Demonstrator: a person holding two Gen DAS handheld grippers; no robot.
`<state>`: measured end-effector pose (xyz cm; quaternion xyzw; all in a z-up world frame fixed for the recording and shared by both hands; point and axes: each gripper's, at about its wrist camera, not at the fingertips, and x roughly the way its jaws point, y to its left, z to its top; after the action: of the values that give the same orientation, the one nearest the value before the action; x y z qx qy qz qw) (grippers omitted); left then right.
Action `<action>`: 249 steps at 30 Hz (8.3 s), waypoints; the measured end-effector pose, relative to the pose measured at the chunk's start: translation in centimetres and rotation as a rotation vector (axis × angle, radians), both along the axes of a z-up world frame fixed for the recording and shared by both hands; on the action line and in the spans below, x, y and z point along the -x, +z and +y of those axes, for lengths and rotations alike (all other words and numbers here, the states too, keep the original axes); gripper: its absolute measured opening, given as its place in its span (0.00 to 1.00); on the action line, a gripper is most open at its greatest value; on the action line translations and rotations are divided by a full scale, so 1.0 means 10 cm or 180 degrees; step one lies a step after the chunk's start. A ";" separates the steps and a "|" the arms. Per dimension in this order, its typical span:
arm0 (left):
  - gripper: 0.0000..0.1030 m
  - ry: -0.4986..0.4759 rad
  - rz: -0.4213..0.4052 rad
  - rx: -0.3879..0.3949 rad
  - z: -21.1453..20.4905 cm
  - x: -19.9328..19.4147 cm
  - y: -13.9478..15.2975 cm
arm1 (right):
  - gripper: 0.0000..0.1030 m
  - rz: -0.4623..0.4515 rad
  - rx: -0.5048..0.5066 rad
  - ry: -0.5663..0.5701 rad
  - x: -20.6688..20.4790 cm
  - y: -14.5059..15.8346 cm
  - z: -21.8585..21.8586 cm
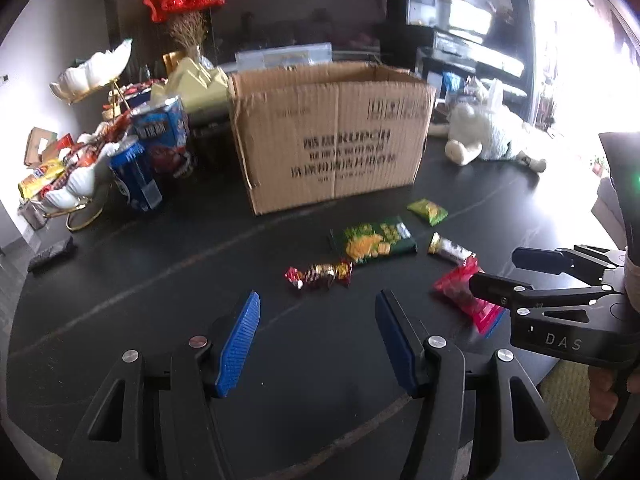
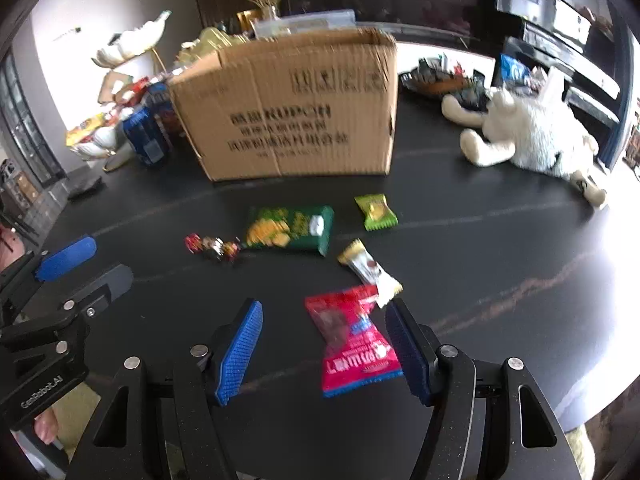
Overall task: Organize snacks
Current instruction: 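Grasp the pink hawthorn packet with the right gripper, then grasp the gold-and-red wrapped chocolates with the left gripper, then lift both held snacks and carry them over the cardboard box, then open both grippers to drop the snacks into the box, then move both open grippers back toward the remaining snacks, then grasp the white-and-gold bar with the right gripper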
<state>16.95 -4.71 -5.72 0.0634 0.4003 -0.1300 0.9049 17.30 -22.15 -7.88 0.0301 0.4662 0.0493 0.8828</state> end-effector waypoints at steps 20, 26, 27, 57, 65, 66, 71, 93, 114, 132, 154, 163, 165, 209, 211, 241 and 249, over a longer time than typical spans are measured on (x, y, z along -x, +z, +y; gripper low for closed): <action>0.57 0.0033 0.0312 0.0007 0.00 -0.12 -0.33 | 0.47 0.0437 -0.0029 0.0007 -0.16 -0.45 0.02; 0.57 0.0020 0.0334 0.0014 0.03 -0.16 -0.37 | 0.42 0.0373 -0.0051 0.0031 -0.15 -0.43 0.06; 0.57 0.0014 0.0330 0.0028 0.04 -0.16 -0.37 | 0.42 0.0355 -0.0058 0.0033 -0.15 -0.42 0.07; 0.57 0.0053 0.0350 0.0197 -0.02 -0.81 -0.49 | 0.42 -0.0363 -0.0263 0.0246 -0.77 -0.06 0.24; 0.54 0.0063 0.0359 0.0314 -0.06 -0.84 -0.59 | 0.42 -0.0357 -0.0287 0.0159 -0.74 -0.18 0.15; 0.53 0.0051 0.0369 0.0320 -0.07 -0.84 -0.59 | 0.42 -0.0356 -0.0282 0.0173 -0.74 -0.19 0.16; 0.39 0.0093 0.0384 0.0363 -0.04 -0.87 -0.67 | 0.42 -0.0355 -0.0256 0.0236 -0.74 -0.25 0.22; 0.25 -0.0041 0.0172 0.0316 -0.14 -0.77 -0.72 | 0.42 -0.0279 -0.0288 0.0235 -0.75 -0.34 0.23; 0.25 0.0153 -0.0267 0.0442 0.04 -0.57 0.03 | 0.42 -0.0663 -0.0385 0.0323 -0.54 0.18 0.28; 0.25 0.0073 -0.0598 0.0483 0.04 -0.77 0.82 | 0.42 -0.0949 -0.0284 0.0372 -0.70 0.98 0.24; 0.25 -0.0023 -0.0621 0.0450 -0.07 -1.62 1.28 | 0.42 -0.0977 -0.0129 0.0443 -1.45 1.46 0.18; 0.26 -0.0052 -0.0575 0.0326 -0.15 -2.00 1.13 | 0.43 -0.0912 -0.0106 0.0395 -1.80 1.27 0.16; 0.47 0.0044 -0.0616 0.0194 -0.17 -2.04 1.12 | 0.49 -0.0876 -0.0020 0.0316 -1.86 1.23 0.16; 0.62 -0.0293 -0.0750 -0.0039 -0.49 -0.39 0.70 | 0.57 -0.0736 -0.0124 0.0319 -0.33 0.62 -0.24; 0.62 -0.0290 -0.0699 -0.0064 -0.51 -0.39 0.61 | 0.57 -0.0653 -0.0134 0.0320 -0.34 0.52 -0.26; 0.62 -0.0399 0.0087 0.0075 -0.59 -0.60 -0.46 | 0.52 0.0209 -0.0065 0.0430 -0.62 -0.46 -0.25; 0.62 -0.0437 0.0190 0.0108 -0.61 -0.65 -0.60 | 0.48 0.0230 -0.0011 0.0400 -0.66 -0.53 -0.27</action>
<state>23.44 -10.76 -11.77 0.0715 0.4195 -0.2004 0.8825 23.94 -24.80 -13.21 0.0040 0.4987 0.1043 0.8605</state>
